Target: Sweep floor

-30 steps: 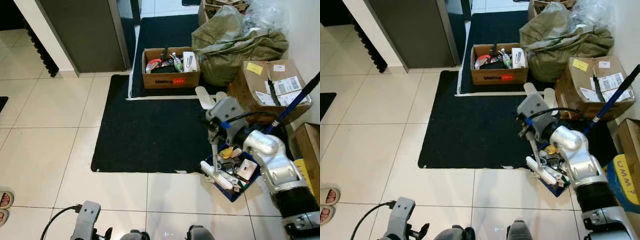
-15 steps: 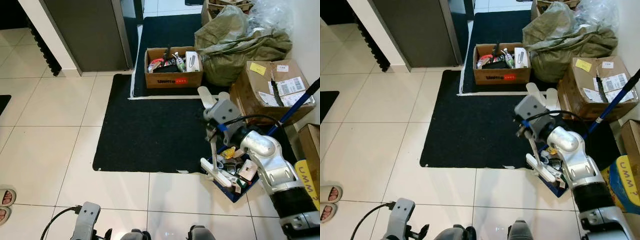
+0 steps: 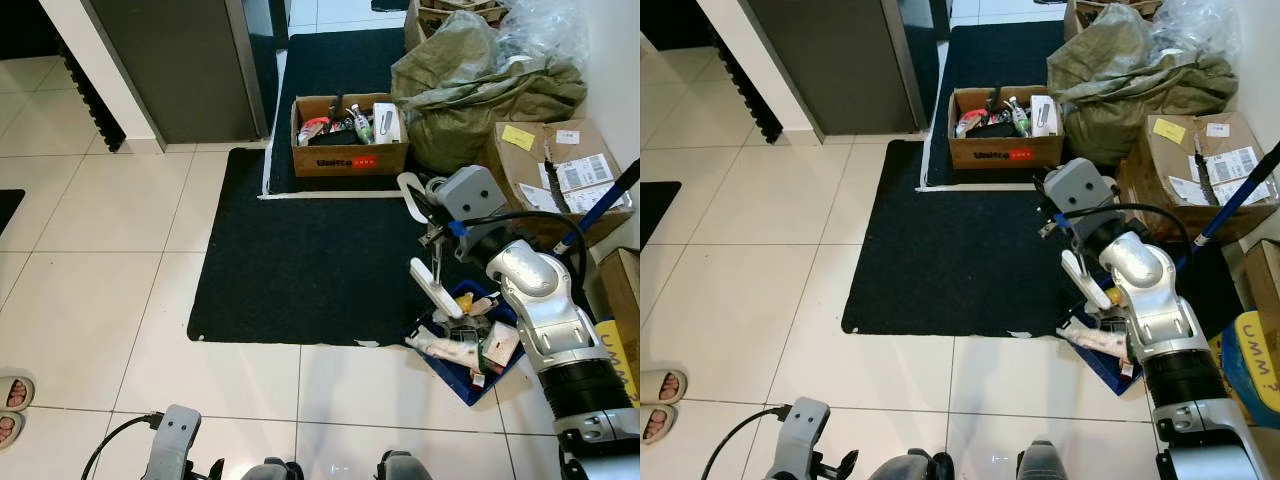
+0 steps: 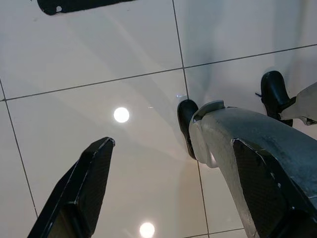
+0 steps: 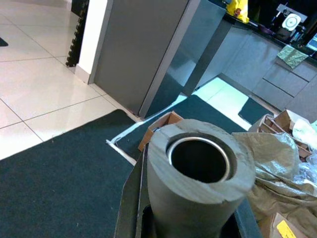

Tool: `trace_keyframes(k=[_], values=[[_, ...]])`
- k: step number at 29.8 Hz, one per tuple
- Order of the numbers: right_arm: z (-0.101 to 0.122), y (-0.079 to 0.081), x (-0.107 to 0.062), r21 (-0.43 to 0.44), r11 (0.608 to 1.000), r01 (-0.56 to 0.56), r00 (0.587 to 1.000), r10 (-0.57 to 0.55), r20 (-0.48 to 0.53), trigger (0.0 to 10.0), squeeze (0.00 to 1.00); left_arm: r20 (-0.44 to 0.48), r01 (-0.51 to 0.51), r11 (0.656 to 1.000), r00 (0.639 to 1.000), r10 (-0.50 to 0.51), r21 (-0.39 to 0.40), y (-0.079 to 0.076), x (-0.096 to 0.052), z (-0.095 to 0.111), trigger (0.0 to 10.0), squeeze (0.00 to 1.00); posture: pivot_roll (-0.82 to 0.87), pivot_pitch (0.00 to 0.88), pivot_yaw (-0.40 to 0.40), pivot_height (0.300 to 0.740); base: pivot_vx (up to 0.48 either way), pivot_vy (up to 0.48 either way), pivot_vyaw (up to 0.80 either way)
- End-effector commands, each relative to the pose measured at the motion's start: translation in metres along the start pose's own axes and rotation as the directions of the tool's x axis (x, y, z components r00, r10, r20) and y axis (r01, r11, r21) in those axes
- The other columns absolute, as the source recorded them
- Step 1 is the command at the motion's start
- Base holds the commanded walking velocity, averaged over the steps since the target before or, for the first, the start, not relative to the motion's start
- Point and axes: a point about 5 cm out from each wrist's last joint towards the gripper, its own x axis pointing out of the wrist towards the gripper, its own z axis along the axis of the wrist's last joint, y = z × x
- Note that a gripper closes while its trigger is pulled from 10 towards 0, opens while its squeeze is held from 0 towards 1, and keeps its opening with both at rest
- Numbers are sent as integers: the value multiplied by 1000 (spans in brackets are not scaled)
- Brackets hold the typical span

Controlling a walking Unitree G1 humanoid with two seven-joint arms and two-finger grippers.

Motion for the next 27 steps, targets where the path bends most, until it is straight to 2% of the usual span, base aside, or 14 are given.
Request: trace_keyframes(k=[1, 10, 11, 12, 13, 15, 16, 17, 18, 20, 22, 23, 25, 27], values=[[8, -3, 0, -25, 1000, 18, 999, -17, 51, 10000, 0, -55, 3, 1000, 998, -3, -6, -1, -7, -16, 10000, 0, -75, 272, 93, 740, 0, 0, 0], [10, -9, 1, 17, 998, 55, 996, -56, 63, 10000, 0, -56, 7, 1000, 998, -7, -3, -2, -7, -16, 10000, 0, -75, 272, 94, 740, 0, 0, 0], [10, -10, 1, 83, 995, 55, 996, -60, 59, 10000, 0, -57, 8, 1000, 998, -8, -4, -2, -7, -16, 10000, 0, -75, 266, 93, 740, 0, 0, 0], [10, -10, 1, 83, 995, 55, 996, -60, 59, 10000, 0, -57, 8, 1000, 998, -8, -4, -2, -7, -16, 10000, 0, -75, 266, 93, 740, 0, 0, 0], [10, -12, 0, 189, 981, 39, 998, -49, 46, 10000, 0, -58, 8, 1000, 998, -8, -4, -3, -7, -16, 10000, 0, -74, 262, 92, 740, 0, 0, 0], [10, -12, 0, 189, 981, 39, 998, -49, 46, 10000, 0, -58, 8, 1000, 998, -8, -4, -3, -7, -16, 10000, 0, -74, 262, 92, 740, 0, 0, 0], [11, -14, -2, 272, 962, 24, 998, -38, 44, 10000, 0, -59, 9, 1000, 998, -9, -4, -3, -6, -17, 10000, 0, -77, 258, 93, 740, 0, 0, 0], [11, -14, -2, 272, 962, 24, 998, -38, 44, 10000, 0, -59, 9, 1000, 998, -9, -4, -3, -6, -17, 10000, 0, -77, 258, 93, 740, 0, 0, 0], [11, -18, -6, 369, 929, -24, 999, 11, 38, 10000, 0, -62, 10, 1000, 998, -10, -4, -3, -7, -17, 10000, 0, -77, 258, 92, 740, 0, 0, 0], [11, -18, -6, 369, 929, -24, 999, 11, 38, 10000, 0, -62, 10, 1000, 998, -10, -4, -3, -7, -17, 10000, 0, -77, 258, 92, 740, 0, 0, 0], [11, -29, -15, 475, 876, -89, 996, 92, 16, 10000, 0, -69, 11, 1000, 998, -11, -4, -3, -7, -18, 10000, 0, -80, 255, 90, 740, 0, 0, 0], [11, -29, -15, 475, 876, -89, 996, 92, 16, 10000, 0, -69, 11, 1000, 998, -11, -4, -3, -7, -18, 10000, 0, -80, 255, 90, 740, 0, 0, 0], [8, -38, -23, 509, 852, -126, 984, 171, -43, 10000, 0, -76, 9, 1000, 997, -9, -5, -3, -8, -20, 10000, 0, -83, 256, 88, 740, 0, 0, 0], [3, -37, -30, 488, 856, -171, 966, 243, -87, 10000, 0, -80, 6, 1000, 997, -6, -9, -3, -9, -22, 10000, 0, -83, 256, 88, 740, 0, 0, 0]])
